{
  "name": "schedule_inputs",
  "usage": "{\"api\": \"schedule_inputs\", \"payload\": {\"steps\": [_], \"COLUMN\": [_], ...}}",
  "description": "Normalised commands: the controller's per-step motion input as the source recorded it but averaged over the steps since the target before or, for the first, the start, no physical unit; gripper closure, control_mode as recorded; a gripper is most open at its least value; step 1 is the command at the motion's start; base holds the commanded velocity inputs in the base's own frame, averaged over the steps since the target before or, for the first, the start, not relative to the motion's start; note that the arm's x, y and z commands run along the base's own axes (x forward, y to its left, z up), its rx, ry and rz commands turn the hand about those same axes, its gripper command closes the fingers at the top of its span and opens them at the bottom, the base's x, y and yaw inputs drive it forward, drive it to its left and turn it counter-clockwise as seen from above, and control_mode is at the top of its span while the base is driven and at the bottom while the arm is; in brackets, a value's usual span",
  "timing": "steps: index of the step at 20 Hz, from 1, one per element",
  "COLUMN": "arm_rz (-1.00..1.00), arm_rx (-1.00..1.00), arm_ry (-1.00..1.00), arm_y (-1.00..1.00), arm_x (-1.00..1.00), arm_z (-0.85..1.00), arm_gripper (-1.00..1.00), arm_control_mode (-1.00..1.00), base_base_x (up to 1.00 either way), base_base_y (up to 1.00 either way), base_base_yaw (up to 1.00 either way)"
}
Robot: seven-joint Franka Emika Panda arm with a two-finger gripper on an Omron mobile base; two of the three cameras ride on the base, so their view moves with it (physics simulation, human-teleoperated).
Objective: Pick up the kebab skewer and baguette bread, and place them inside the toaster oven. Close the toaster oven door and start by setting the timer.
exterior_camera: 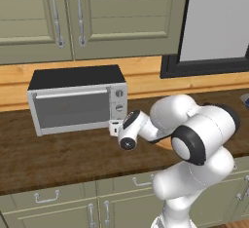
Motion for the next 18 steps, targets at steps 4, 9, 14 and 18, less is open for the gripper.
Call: {"api": "schedule_inputs", "payload": {"steps": [4, 9, 14, 18], "arm_rz": [0.0, 0.0, 0.0, 0.0], "arm_rx": [0.0, 0.0, 0.0, 0.0], "arm_ry": [0.0, 0.0, 0.0, 0.0], "arm_y": [0.0, 0.0, 0.0, 0.0], "arm_x": [0.01, 0.05, 0.22, 0.21], "arm_z": [-0.11, -0.12, -0.02, -0.1], "arm_gripper": [-1.0, -1.0, -1.0, 1.0], "arm_control_mode": [-1.0, -1.0, -1.0, -1.0], "base_base_x": [0.0, 0.0, 0.0, 0.0], "base_base_y": [0.0, 0.0, 0.0, 0.0], "base_base_yaw": [0.0, 0.0, 0.0, 0.0]}}
